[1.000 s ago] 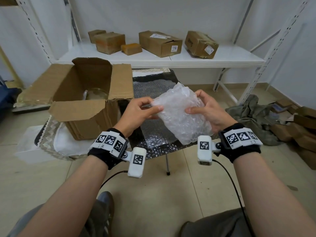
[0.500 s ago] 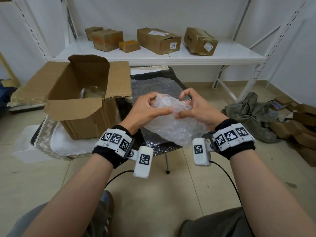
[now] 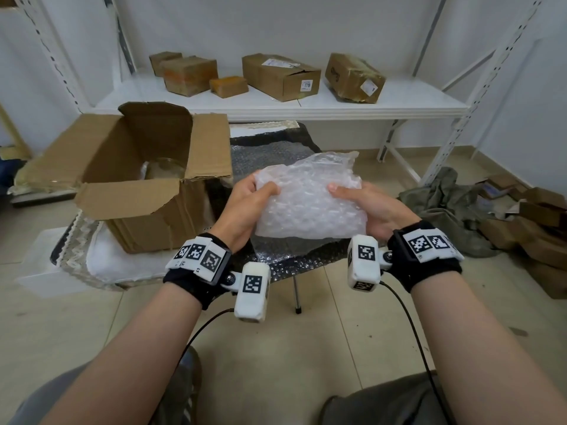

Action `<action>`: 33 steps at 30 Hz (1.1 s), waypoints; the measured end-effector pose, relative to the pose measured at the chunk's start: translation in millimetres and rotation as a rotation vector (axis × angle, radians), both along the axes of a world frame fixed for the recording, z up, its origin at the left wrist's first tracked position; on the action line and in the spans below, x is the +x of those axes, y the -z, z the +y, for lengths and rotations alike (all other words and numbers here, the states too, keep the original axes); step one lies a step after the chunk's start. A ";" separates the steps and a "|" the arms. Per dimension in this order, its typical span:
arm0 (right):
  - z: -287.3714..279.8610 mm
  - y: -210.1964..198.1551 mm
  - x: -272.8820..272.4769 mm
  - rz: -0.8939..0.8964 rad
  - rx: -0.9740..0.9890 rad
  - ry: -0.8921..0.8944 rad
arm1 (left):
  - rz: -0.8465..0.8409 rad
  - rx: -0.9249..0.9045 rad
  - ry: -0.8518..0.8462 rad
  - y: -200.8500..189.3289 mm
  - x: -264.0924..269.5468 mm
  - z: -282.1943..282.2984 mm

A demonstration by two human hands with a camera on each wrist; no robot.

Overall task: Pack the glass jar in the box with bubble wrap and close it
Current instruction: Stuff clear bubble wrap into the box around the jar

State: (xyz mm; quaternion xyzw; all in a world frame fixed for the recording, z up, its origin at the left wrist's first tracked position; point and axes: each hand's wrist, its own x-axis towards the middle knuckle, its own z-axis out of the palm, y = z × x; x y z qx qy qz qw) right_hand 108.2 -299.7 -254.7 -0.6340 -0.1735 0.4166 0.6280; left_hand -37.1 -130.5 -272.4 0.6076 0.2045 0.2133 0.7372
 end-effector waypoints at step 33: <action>43.1 10.9 -26.8 0.313 0.536 0.243 | -0.108 -0.347 0.067 -34.7 57.8 -31.2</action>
